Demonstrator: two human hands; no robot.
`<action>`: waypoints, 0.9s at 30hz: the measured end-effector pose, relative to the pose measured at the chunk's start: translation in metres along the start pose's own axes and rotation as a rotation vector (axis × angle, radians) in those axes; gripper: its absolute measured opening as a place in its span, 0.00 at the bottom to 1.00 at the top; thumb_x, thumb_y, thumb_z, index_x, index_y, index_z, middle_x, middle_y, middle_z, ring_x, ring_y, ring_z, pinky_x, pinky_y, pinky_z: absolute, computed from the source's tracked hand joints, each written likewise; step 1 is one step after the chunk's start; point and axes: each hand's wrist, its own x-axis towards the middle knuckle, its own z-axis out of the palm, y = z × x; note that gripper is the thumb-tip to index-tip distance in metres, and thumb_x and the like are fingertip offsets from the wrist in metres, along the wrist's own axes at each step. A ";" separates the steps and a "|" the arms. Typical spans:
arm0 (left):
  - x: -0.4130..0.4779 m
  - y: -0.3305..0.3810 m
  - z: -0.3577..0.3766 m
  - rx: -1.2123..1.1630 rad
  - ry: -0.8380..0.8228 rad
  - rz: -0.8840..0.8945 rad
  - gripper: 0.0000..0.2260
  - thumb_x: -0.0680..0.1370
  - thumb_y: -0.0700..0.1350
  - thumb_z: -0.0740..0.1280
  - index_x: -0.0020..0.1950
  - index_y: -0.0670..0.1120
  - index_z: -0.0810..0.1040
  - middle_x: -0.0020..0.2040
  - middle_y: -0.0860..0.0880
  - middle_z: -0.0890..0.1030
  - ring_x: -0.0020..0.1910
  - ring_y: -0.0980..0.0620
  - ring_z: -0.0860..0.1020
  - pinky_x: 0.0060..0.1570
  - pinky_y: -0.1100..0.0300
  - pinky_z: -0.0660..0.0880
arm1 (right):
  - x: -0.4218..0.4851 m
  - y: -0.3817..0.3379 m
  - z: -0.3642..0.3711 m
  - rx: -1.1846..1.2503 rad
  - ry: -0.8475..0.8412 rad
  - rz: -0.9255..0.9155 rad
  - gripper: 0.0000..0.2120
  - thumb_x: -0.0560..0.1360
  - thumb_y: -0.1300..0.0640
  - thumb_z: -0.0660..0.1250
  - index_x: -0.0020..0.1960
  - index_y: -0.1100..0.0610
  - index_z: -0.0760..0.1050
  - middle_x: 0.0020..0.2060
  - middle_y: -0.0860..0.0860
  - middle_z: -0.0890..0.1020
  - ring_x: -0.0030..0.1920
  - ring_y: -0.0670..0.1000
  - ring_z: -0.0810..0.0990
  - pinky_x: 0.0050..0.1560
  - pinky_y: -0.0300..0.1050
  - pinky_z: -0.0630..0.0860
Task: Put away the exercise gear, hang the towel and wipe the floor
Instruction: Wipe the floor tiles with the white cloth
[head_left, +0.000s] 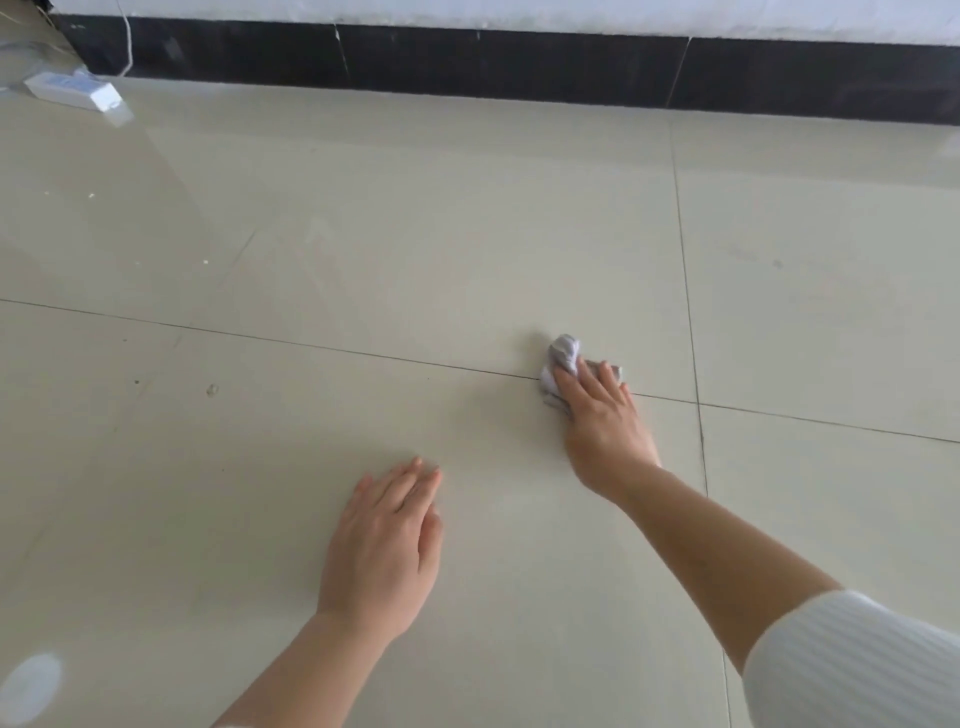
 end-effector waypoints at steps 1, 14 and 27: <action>0.005 0.000 -0.001 -0.009 0.038 0.000 0.20 0.77 0.47 0.52 0.60 0.45 0.80 0.56 0.49 0.82 0.56 0.46 0.79 0.66 0.52 0.61 | -0.005 -0.011 0.008 -0.013 -0.021 -0.127 0.33 0.74 0.67 0.52 0.77 0.47 0.55 0.76 0.47 0.58 0.76 0.55 0.51 0.76 0.51 0.49; 0.039 -0.008 0.030 -0.042 0.062 -0.231 0.32 0.79 0.58 0.46 0.78 0.41 0.56 0.78 0.44 0.54 0.78 0.49 0.52 0.74 0.55 0.50 | 0.057 0.045 -0.012 0.006 0.068 0.014 0.34 0.71 0.70 0.52 0.74 0.48 0.61 0.72 0.46 0.65 0.73 0.56 0.57 0.75 0.53 0.53; 0.057 -0.010 0.024 -0.125 0.224 -0.365 0.24 0.78 0.51 0.50 0.67 0.44 0.74 0.62 0.43 0.76 0.62 0.44 0.70 0.60 0.48 0.64 | 0.024 -0.035 -0.005 0.183 -0.221 -0.481 0.26 0.71 0.69 0.53 0.57 0.48 0.80 0.62 0.46 0.76 0.67 0.46 0.66 0.68 0.32 0.56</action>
